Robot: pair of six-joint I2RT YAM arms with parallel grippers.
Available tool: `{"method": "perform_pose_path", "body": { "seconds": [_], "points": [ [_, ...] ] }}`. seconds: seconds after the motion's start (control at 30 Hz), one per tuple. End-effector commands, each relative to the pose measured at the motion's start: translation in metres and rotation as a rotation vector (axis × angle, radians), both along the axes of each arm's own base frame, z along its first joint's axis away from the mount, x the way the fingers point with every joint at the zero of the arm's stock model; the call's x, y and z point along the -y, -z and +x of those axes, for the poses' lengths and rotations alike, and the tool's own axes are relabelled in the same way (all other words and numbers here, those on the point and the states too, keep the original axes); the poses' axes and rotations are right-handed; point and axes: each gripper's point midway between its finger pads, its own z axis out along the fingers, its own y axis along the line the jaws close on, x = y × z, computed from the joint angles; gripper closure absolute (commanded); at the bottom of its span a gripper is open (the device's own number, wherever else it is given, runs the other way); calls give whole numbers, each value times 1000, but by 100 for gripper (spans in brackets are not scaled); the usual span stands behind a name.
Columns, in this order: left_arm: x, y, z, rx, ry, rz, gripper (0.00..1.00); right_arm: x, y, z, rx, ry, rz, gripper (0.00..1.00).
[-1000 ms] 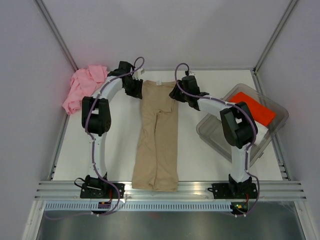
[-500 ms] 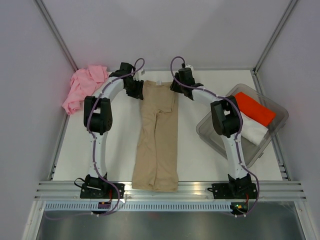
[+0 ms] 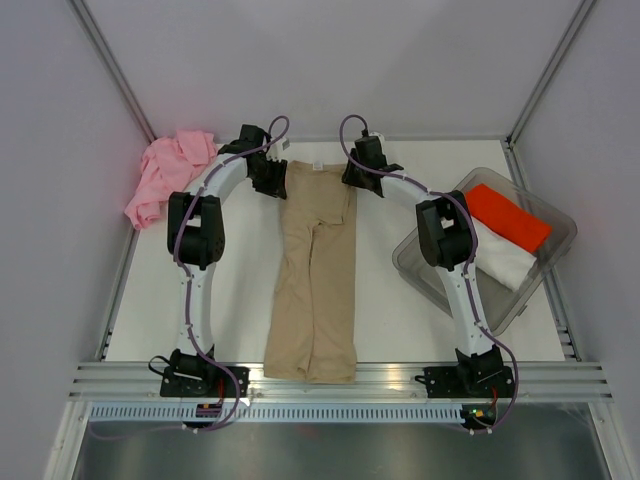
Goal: Roll the t-shirts
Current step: Fold the tshirt
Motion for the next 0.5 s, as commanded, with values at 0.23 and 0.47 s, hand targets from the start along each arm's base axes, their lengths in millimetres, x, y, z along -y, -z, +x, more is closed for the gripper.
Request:
{"method": "perform_pose_path", "body": {
  "seconds": [0.23, 0.47],
  "points": [
    [6, -12, 11, 39, 3, -27, 59, -4, -25, 8, 55, -6, 33, 92],
    [7, -18, 11, 53, 12, -27, 59, -9, -52, 9, 92, -25, 62, 100]
  ]
}}
